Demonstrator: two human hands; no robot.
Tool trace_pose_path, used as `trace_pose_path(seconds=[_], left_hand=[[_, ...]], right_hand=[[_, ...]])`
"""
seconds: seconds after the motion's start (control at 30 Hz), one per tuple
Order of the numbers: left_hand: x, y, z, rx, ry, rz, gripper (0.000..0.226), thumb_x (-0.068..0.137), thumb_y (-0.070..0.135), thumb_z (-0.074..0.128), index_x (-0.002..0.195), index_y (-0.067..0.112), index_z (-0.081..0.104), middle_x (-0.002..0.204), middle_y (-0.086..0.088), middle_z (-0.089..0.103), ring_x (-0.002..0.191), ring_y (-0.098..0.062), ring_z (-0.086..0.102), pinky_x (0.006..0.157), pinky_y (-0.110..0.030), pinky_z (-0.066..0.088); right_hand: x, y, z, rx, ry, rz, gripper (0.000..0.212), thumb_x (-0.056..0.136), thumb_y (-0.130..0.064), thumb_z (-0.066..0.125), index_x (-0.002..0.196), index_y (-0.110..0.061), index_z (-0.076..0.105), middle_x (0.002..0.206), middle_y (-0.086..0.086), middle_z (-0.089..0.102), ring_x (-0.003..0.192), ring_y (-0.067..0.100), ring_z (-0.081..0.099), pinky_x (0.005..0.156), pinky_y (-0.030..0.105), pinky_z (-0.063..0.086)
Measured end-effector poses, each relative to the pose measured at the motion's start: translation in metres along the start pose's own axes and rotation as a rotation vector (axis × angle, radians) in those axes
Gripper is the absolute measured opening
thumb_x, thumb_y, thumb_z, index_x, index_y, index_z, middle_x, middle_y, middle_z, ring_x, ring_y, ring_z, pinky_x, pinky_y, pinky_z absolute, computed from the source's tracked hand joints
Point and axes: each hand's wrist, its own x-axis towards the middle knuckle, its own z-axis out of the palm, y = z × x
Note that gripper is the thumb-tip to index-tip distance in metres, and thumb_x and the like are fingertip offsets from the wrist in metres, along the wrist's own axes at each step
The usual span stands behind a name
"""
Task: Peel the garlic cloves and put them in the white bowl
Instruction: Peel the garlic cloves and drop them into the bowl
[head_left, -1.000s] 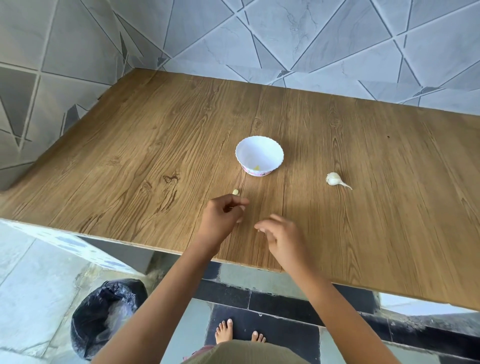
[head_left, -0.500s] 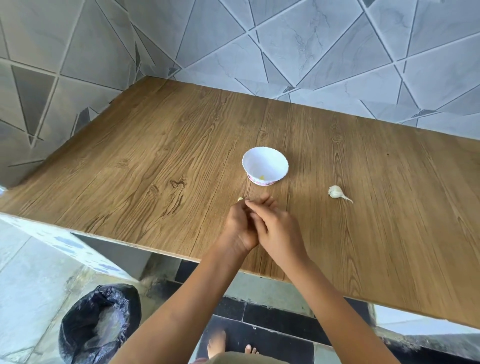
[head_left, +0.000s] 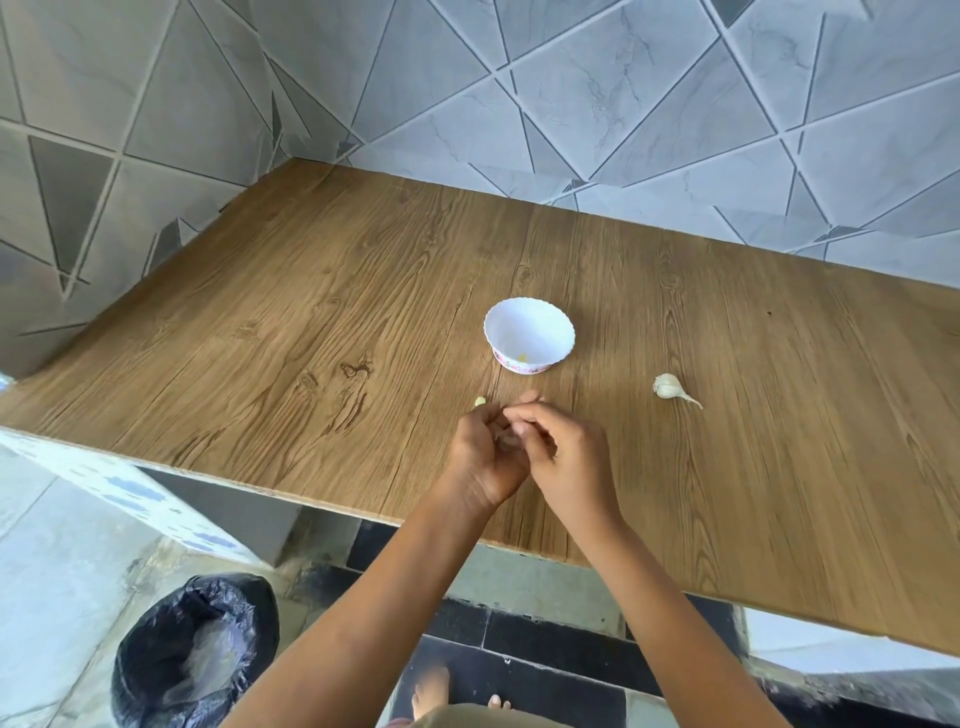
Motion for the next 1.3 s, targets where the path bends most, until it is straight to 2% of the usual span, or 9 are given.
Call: trace_pose_path(seconds=[0.17,0.33,0.43,0.53,0.63,0.73,0.87,1.13,1.3], left_hand=[[0.001,0.002,-0.005,-0.039,0.01,0.009,0.046,0.101,0.02,0.026,0.092,-0.008,0.062,0.087,-0.02,0.064,0.087,-0.027,0.06,0.082,-0.035,0.049],[0.002,0.003,-0.016,-0.038,0.02,0.015,0.049,0.099,0.019,0.029,0.087,-0.01,0.066,0.094,-0.021,0.064,0.093,-0.03,0.06,0.087,-0.037,0.048],[0.002,0.002,-0.019,-0.04,0.011,0.015,0.051,0.1,0.019,0.03,0.084,-0.01,0.069,0.092,-0.022,0.066,0.094,-0.03,0.06,0.085,-0.037,0.049],[0.001,0.002,-0.018,-0.02,0.011,0.016,0.044,0.1,0.02,0.03,0.094,-0.008,0.063,0.095,-0.021,0.064,0.095,-0.029,0.06,0.083,-0.038,0.049],[0.001,0.002,-0.019,-0.015,0.013,0.019,0.043,0.1,0.02,0.03,0.095,-0.007,0.063,0.096,-0.02,0.065,0.094,-0.028,0.061,0.086,-0.036,0.05],[0.001,0.002,-0.02,-0.003,0.029,0.025,0.042,0.1,0.02,0.03,0.094,-0.007,0.063,0.094,-0.019,0.065,0.092,-0.028,0.061,0.088,-0.035,0.048],[0.001,0.001,-0.022,-0.006,0.042,0.037,0.043,0.1,0.02,0.03,0.094,-0.007,0.063,0.094,-0.02,0.065,0.093,-0.028,0.061,0.089,-0.035,0.048],[-0.002,0.002,-0.021,0.002,0.047,0.059,0.043,0.099,0.019,0.03,0.092,-0.007,0.063,0.092,-0.02,0.065,0.093,-0.029,0.061,0.089,-0.036,0.048],[-0.004,-0.002,-0.021,0.011,0.069,0.05,0.045,0.1,0.021,0.028,0.093,-0.007,0.063,0.094,-0.02,0.064,0.092,-0.028,0.061,0.087,-0.036,0.049]], right_hand=[[-0.012,0.011,-0.032,0.106,0.013,0.054,0.033,0.084,0.009,0.055,0.111,-0.007,0.067,0.107,-0.006,0.067,0.099,0.0,0.064,0.084,0.015,0.05],[-0.041,0.043,-0.036,-0.299,-0.312,0.177,0.041,0.093,-0.034,0.054,0.129,-0.015,0.057,0.134,0.001,0.055,0.127,0.017,0.049,0.102,0.037,0.043],[-0.049,0.045,-0.027,-0.386,-0.429,0.134,0.064,0.089,-0.057,0.031,0.131,-0.015,0.055,0.143,0.004,0.046,0.136,0.021,0.036,0.108,0.038,0.028],[-0.05,0.047,-0.026,-0.371,-0.474,0.141,0.067,0.087,-0.059,0.025,0.132,-0.02,0.054,0.148,0.002,0.039,0.139,0.02,0.03,0.11,0.036,0.021],[-0.051,0.049,-0.031,-0.376,-0.424,0.08,0.047,0.089,-0.048,0.042,0.12,-0.021,0.064,0.136,0.002,0.053,0.129,0.025,0.045,0.102,0.042,0.033],[-0.05,0.05,-0.033,-0.364,-0.304,-0.013,0.024,0.08,-0.028,0.069,0.102,-0.019,0.073,0.105,-0.002,0.066,0.094,0.02,0.057,0.076,0.04,0.052],[-0.044,0.048,-0.026,-0.341,-0.239,-0.023,0.013,0.07,-0.022,0.081,0.08,-0.017,0.075,0.078,-0.007,0.064,0.074,0.011,0.044,0.06,0.028,0.037],[-0.044,0.05,-0.012,-0.598,-0.215,-0.113,0.011,0.078,-0.014,0.068,0.07,-0.017,0.06,0.075,-0.003,0.057,0.072,0.019,0.052,0.065,0.032,0.037],[-0.03,0.053,-0.02,-0.382,-0.188,-0.01,0.007,0.084,-0.011,0.054,0.077,-0.012,0.056,0.078,0.001,0.055,0.076,0.022,0.053,0.065,0.038,0.047]])
